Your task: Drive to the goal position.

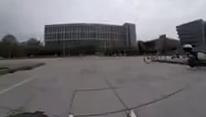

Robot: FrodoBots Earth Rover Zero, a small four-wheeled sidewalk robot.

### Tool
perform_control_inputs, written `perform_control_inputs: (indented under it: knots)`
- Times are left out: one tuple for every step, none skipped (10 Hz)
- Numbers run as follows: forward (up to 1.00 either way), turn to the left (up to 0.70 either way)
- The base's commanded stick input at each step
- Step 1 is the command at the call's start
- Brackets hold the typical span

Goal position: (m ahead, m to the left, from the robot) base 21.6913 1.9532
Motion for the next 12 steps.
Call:
perform_control_inputs:
  knots:
    - [1.00,0.05]
    - [1.00,0.05]
    - [1.00,0.05]
    - [1.00,0.05]
    - [1.00,0.05]
    - [1.00,0.05]
    - [1.00,0.05]
    - [1.00,0.05]
    - [1.00,0.05]
    - [1.00,0.05]
    - [1.00,0.05]
    - [1.00,0.05]
